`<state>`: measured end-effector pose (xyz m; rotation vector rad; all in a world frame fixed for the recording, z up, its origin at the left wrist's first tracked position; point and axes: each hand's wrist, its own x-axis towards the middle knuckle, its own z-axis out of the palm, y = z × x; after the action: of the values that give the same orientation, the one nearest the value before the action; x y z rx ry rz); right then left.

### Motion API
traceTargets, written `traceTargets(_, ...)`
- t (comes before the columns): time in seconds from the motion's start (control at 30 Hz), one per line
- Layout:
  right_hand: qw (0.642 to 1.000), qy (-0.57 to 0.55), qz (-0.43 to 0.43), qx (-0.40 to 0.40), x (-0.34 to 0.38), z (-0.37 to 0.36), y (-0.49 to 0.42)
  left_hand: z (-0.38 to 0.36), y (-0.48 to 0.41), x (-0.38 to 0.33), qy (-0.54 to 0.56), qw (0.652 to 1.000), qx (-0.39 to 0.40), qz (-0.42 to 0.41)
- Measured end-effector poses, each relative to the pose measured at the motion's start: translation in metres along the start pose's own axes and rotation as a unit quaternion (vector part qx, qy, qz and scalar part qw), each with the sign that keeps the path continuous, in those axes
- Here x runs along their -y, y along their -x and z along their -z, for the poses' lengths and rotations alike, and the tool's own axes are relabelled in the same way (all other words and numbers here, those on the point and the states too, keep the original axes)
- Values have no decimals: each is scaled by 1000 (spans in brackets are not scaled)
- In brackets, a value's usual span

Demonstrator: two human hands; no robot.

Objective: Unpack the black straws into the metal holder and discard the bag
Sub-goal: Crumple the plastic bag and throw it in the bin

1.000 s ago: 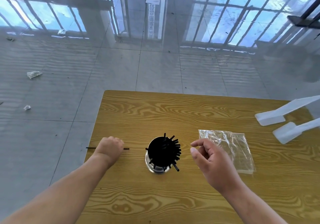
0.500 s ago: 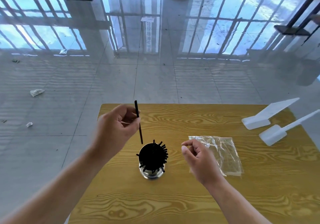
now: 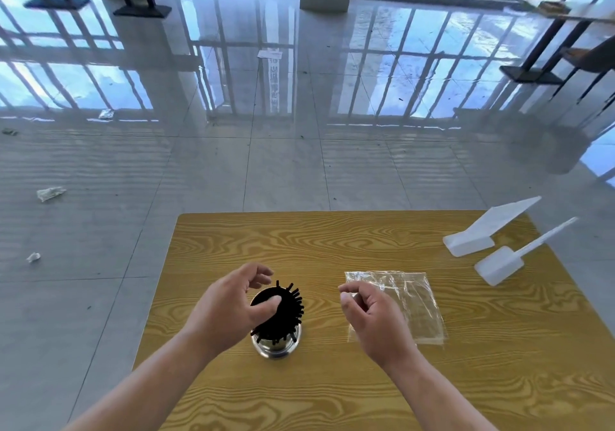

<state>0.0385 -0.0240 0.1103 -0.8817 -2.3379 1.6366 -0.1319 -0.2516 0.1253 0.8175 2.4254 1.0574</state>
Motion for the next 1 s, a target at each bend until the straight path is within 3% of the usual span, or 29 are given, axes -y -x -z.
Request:
traceTargets(0.67,999,8,-2,-35,0,36,-2,-33,-39,-58,-116,987,79,-79)
traceTargets(1.0,996,24,-58,-58,-33,84,10,-90,-63,-89,-125,978,123,-110)
